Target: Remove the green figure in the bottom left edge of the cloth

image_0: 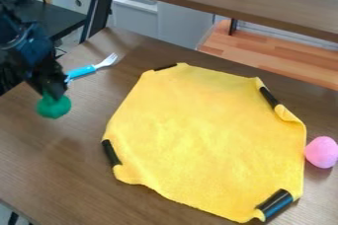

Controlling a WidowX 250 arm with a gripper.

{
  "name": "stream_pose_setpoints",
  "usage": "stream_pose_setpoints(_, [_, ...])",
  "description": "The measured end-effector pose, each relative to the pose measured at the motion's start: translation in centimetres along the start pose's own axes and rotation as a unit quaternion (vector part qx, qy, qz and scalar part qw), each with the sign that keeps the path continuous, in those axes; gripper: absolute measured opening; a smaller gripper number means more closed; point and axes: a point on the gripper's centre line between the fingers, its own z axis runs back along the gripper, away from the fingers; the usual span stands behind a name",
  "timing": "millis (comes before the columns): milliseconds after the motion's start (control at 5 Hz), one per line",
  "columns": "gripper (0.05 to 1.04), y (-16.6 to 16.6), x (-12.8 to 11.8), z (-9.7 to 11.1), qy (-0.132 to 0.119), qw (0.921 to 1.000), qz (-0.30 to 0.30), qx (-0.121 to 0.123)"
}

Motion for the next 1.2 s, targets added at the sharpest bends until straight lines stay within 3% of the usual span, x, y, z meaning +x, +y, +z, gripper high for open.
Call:
stream_pose_setpoints(200, [0.317, 1.3, -1.1, -1.7, 0.019, 0.9997, -0.01, 0.015])
stream_pose_setpoints(400, [0.362, 1.9, -0.8, -1.8, 0.011, 0.999, -0.027, 0.034])
stream_pose_setpoints(600, [0.698, 2.3, -1.2, -1.8, 0.003, 0.9994, -0.017, 0.031])
stream_pose_setpoints(800, [0.964, 1.8, -0.9, -0.7, -0.024, 0.9994, -0.017, 0.019])
stream_pose_setpoints(1200, [1.001, -1.1, 0.7, 3.6, -0.065, 0.9969, -0.012, -0.042])
